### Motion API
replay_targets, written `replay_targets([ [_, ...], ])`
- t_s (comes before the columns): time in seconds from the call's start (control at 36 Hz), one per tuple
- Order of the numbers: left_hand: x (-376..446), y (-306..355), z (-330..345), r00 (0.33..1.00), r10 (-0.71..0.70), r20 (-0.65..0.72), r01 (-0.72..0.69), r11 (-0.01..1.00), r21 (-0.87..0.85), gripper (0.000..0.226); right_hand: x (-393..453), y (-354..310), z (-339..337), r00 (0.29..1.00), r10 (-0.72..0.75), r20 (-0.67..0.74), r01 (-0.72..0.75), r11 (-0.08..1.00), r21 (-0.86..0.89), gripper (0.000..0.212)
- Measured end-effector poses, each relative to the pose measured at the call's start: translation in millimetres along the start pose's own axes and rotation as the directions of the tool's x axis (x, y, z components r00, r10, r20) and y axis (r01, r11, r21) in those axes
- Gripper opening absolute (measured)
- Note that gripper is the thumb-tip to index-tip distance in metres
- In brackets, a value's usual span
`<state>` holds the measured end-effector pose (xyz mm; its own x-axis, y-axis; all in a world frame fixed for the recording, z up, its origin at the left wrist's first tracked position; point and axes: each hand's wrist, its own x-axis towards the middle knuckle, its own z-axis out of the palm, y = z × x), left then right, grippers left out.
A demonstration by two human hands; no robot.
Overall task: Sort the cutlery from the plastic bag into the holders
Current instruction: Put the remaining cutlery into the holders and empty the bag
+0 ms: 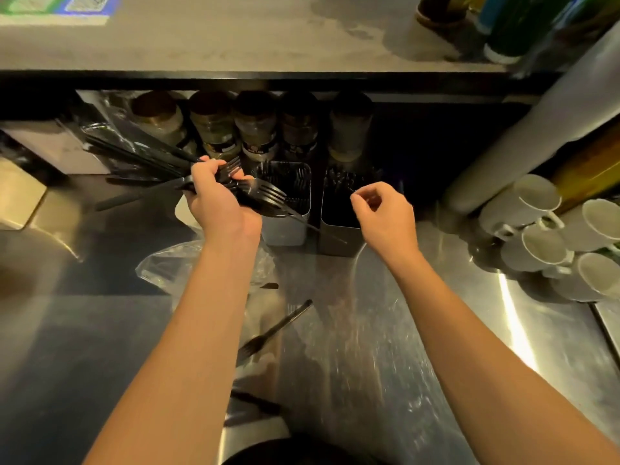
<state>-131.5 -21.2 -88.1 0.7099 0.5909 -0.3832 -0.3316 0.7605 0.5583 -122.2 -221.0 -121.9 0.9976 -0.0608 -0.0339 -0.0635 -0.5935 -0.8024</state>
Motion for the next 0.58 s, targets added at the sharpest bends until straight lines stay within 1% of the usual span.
replay_targets([
  [0.03,0.5,0.4,-1.4,1.0,0.004,-0.014,-0.004,1.0,-0.001,0.016,-8.7,-3.0,0.8,1.0,0.009,0.022,-0.011,0.998,0.06,0.018],
  [0.06,0.7,0.7,-3.0,0.999,0.01,-0.037,-0.01,1.0,-0.001,0.017,-17.2,-6.3,1.3,0.996,0.034,0.077,-0.044,0.989,0.139,0.025],
  [0.08,0.7,0.8,-4.0,0.998,0.016,-0.066,-0.016,1.0,-0.003,0.016,-25.1,-10.5,1.5,0.984,0.056,0.171,-0.095,0.969,0.229,0.03],
  [0.14,-0.9,1.1,-5.6,0.99,0.026,-0.141,-0.028,1.0,-0.013,0.016,-40.4,-17.1,1.5,0.922,0.047,0.384,-0.221,0.878,0.424,0.033],
  [0.17,-3.1,1.6,-5.7,0.983,0.03,-0.179,-0.033,0.999,-0.016,0.015,-46.8,-19.0,2.2,0.901,0.014,0.433,-0.25,0.834,0.493,0.029],
  [0.19,-5.3,2.0,-5.7,0.977,0.029,-0.21,-0.034,0.999,-0.019,0.014,-52.7,-20.7,4.0,0.903,-0.022,0.429,-0.235,0.81,0.537,0.024],
  [0.25,-11.4,3.0,-5.7,0.967,0.005,-0.255,-0.012,1.0,-0.025,0.013,-61.3,-25.0,8.9,0.938,-0.037,0.344,-0.192,0.771,0.607,0.014],
  [0.33,-15.4,5.4,-10.4,0.955,-0.056,-0.29,0.049,0.998,-0.032,0.014,-64.5,-37.8,12.9,0.97,0.069,0.234,-0.221,0.654,0.723,0.008],
  [0.39,-12.3,11.3,-14.4,0.952,-0.083,-0.295,0.075,0.996,-0.04,0.023,-60.7,-40.5,11.6,0.973,0.168,0.157,-0.228,0.618,0.753,0.01],
  [0.44,-5.2,20.5,-18.2,0.95,-0.074,-0.303,0.054,0.996,-0.071,0.041,-56.2,-39.1,7.8,0.962,0.258,0.092,-0.23,0.575,0.785,0.017],
  [0.47,-0.5,25.6,-19.9,0.948,-0.06,-0.314,0.037,0.996,-0.082,0.05,-54.0,-37.3,6.0,0.953,0.293,0.08,-0.236,0.548,0.802,0.018],
  [0.5,3.1,30.7,-20.7,0.944,-0.046,-0.326,0.017,0.996,-0.092,0.053,-52.5,-35.9,3.5,0.945,0.316,0.085,-0.247,0.518,0.819,0.016],
  [0.53,6.7,34.8,-21.5,0.942,-0.041,-0.332,0.009,0.995,-0.098,0.052,-51.8,-34.8,1.2,0.939,0.331,0.097,-0.258,0.49,0.833,0.014],
  [0.58,9.8,39.4,-22.2,0.944,-0.042,-0.326,0.01,0.995,-0.098,0.036,-50.5,-32.7,-2.5,0.929,0.353,0.111,-0.273,0.453,0.849,0.012],
])
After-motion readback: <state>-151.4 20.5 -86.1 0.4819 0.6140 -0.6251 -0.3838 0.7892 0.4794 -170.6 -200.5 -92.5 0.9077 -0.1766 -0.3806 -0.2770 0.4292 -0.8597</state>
